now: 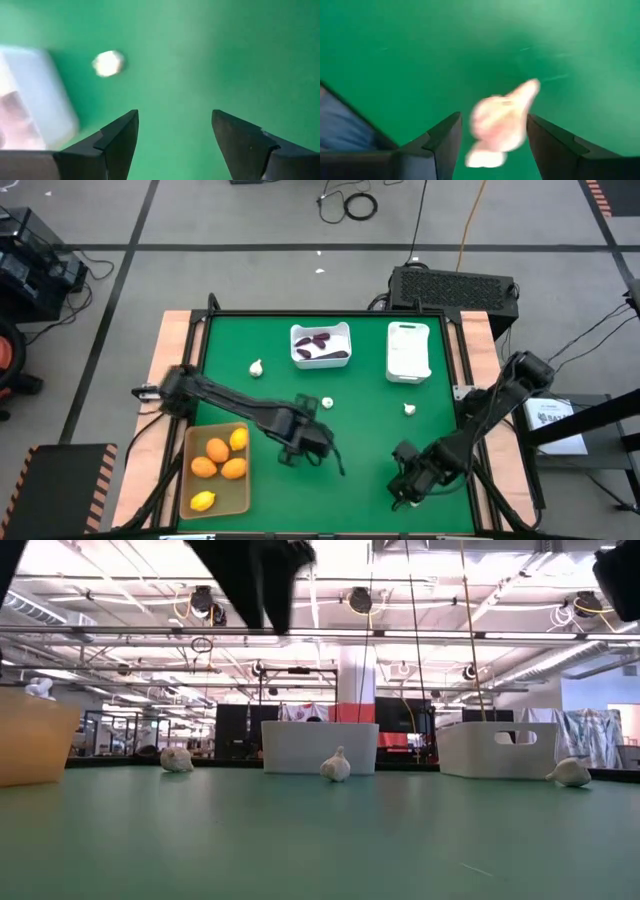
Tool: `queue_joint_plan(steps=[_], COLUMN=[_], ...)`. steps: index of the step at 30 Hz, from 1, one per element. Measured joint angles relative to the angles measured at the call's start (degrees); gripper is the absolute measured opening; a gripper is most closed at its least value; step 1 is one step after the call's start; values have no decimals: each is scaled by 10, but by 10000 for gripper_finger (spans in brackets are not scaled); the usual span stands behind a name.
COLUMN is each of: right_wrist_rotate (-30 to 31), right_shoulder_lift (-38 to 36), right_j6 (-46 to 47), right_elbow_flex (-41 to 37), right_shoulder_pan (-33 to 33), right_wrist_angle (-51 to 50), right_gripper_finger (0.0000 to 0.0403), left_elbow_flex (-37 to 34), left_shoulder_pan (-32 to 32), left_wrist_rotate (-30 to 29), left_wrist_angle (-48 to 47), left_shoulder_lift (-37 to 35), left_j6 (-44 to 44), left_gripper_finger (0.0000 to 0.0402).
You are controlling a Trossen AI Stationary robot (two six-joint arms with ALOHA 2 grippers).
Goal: Sort produce into baskets
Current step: Put the white garlic into the right white bin
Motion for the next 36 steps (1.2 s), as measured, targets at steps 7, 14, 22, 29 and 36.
queue_joint_plan(steps=[7,14,22,29,36], right_wrist_rotate=[3,0,-14,-10,-39], right_shoulder_lift=[26,67,101,71,34], right_j6=[64,88,81,71,77], right_elbow_flex=[0,0,1,0,0], right_shoulder_pan=[24,28,26,26,30], right_wrist_angle=[37,42,56,49,57], right_gripper_finger=[212,212,212,212,212], left_elbow_flex=[-128,-275,-303,-303,-303], left_shoulder_pan=[1,1,2,2,2], left_wrist_rotate=[-74,-77,-76,-74,-71], left_wrist_angle=[89,244,249,252,253], left_shoulder_lift=[-181,-301,-320,-320,-320], left_j6=[-38,-38,-42,-40,-43], left_gripper_finger=[261,261,260,261,260])
